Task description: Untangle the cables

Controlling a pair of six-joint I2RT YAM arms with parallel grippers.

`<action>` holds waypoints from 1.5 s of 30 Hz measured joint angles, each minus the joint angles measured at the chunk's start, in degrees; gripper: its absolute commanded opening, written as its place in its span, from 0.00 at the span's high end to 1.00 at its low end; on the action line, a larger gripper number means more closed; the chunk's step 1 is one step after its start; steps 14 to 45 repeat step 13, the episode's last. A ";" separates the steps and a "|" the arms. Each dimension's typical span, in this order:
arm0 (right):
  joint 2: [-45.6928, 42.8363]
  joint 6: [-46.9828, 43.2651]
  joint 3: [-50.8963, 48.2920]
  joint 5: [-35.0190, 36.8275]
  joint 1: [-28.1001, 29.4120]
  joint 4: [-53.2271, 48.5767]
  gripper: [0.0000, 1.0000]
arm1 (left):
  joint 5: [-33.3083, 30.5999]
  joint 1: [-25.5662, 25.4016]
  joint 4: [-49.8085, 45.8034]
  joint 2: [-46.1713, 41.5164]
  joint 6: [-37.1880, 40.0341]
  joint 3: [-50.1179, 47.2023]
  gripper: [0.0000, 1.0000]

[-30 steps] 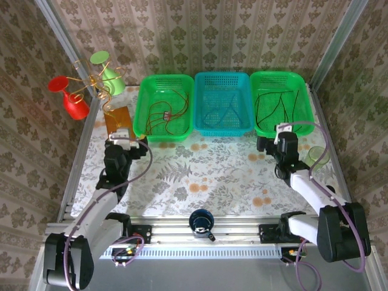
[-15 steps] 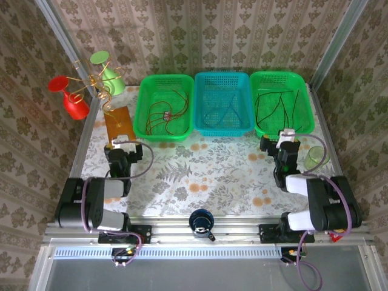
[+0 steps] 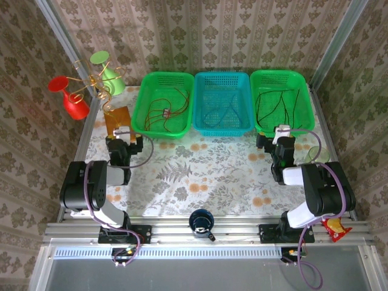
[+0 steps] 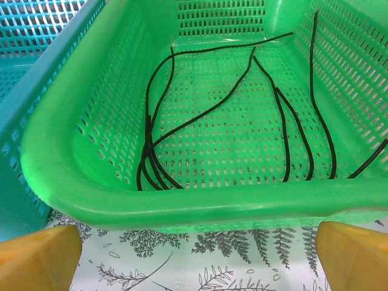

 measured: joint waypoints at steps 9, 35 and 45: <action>0.00 0.00 0.07 0.00 0.20 -0.70 0.00 | 0.02 0.26 -1.88 0.00 -0.35 0.00 0.00; 0.02 0.00 0.52 0.00 0.28 -0.92 0.00 | 0.02 0.26 -2.29 0.00 -0.39 0.00 0.00; 0.02 0.00 0.52 0.00 0.28 -0.92 0.00 | 0.02 0.26 -2.29 0.00 -0.39 0.00 0.00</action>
